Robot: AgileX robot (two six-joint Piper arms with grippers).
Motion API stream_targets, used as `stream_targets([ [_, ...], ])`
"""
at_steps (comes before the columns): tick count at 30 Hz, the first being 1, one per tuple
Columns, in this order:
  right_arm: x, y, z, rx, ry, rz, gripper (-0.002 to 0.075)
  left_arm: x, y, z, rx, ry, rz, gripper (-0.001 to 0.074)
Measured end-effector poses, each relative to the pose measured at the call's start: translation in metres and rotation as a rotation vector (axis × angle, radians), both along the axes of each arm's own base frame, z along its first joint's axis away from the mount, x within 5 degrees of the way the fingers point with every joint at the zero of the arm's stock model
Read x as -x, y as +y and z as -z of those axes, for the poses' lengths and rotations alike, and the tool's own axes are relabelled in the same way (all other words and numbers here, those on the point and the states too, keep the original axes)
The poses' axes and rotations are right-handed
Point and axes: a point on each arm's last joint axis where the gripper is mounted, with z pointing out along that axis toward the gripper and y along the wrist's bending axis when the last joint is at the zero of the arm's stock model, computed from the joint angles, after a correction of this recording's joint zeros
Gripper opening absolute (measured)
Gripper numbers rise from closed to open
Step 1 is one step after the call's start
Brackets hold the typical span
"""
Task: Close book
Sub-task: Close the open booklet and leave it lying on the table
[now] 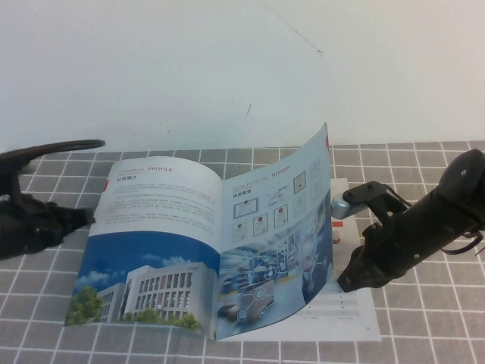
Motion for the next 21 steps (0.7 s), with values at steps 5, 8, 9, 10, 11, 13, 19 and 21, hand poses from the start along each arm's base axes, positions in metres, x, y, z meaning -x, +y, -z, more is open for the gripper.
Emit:
stream_targets([
  [5, 0.000, 0.000, 0.000, 0.001, 0.002, -0.002, -0.0003, 0.008, 0.013, -0.035, -0.077, -0.142, -0.128, -0.0004],
  [8, 0.001, 0.000, 0.000, 0.001, 0.007, -0.002, -0.0003, 0.013, 0.012, -0.027, -0.072, -0.116, -0.124, -0.0004],
  [9, 0.001, 0.000, 0.000, 0.000, 0.009, -0.001, -0.0003, 0.015, 0.011, -0.020, -0.066, -0.087, -0.118, -0.0004],
  [10, 0.001, 0.000, 0.000, 0.001, 0.012, -0.001, -0.0003, 0.016, 0.010, -0.010, -0.062, -0.054, -0.111, -0.0004],
  [11, 0.001, 0.000, 0.000, 0.000, 0.013, -0.002, -0.0003, 0.018, 0.010, -0.002, -0.058, -0.023, -0.112, -0.0004],
  [13, 0.001, 0.000, 0.000, 0.001, 0.016, -0.001, -0.0003, 0.020, 0.009, 0.018, -0.040, 0.048, -0.112, -0.0004],
  [19, 0.001, 0.000, 0.000, 0.001, 0.017, 0.001, -0.0003, 0.021, -0.014, 0.041, 0.209, 0.177, -0.005, -0.0004],
  [21, 0.001, 0.000, 0.000, 0.001, 0.017, 0.001, -0.0003, 0.022, -0.025, 0.037, 0.322, 0.173, 0.067, -0.0004],
])
